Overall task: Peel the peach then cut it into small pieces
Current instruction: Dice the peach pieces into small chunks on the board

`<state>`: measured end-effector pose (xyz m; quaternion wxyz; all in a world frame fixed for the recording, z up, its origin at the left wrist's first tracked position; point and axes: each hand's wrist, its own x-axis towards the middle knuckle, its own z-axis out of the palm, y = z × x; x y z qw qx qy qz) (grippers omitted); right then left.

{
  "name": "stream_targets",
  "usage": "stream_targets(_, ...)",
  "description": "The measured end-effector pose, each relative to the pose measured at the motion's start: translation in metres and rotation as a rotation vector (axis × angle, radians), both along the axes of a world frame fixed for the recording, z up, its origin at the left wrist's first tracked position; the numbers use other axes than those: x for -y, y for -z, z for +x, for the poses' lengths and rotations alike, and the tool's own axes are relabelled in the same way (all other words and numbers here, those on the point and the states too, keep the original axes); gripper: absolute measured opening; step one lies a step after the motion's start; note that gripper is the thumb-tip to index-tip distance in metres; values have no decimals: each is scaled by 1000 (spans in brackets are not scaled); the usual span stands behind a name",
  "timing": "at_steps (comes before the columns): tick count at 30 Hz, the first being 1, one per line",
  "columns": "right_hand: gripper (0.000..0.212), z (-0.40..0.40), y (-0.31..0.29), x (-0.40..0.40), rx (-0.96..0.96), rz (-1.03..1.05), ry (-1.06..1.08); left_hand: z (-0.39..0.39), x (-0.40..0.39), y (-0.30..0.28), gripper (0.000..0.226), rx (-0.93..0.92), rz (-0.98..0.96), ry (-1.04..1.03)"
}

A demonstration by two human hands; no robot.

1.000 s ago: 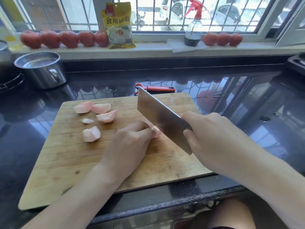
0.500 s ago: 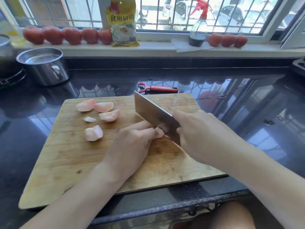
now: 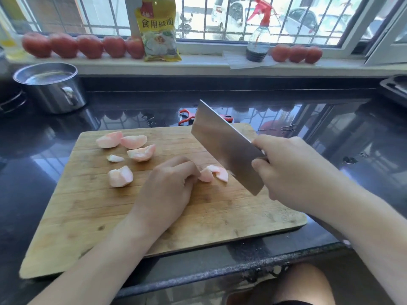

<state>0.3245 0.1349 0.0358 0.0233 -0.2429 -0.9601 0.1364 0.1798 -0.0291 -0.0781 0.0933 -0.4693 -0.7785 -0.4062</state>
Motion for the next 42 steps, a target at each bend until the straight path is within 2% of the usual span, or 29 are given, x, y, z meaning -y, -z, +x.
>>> stream_targets(4,21,1,6,13,12,-15,-17,5,-2,0,5,-40,-40,29)
stream_targets(7,15,-1,10,21,48,-3,-23,6,-3,0,14,-90,-58,82)
stream_targets(11,9,-4,11,21,85,20,-14,2,0,2,16,-89,-16,91)
stream_targets(18,23,2,3,7,13,-22,-13,2,0,4,19,-118,-12,69)
stream_targets(28,7,5,-1,26,52,58,-43,4,-1,3,19,-146,-17,39)
stream_targets(30,9,5,-3,28,67,64,-37,5,-2,4,20,-145,-21,38)
stream_targets(33,24,1,-3,36,92,89,-53,3,-2,3,21,-155,-23,46)
stream_targets(42,5,-19,-1,33,77,14,-22,5,1,1,17,-162,-17,74)
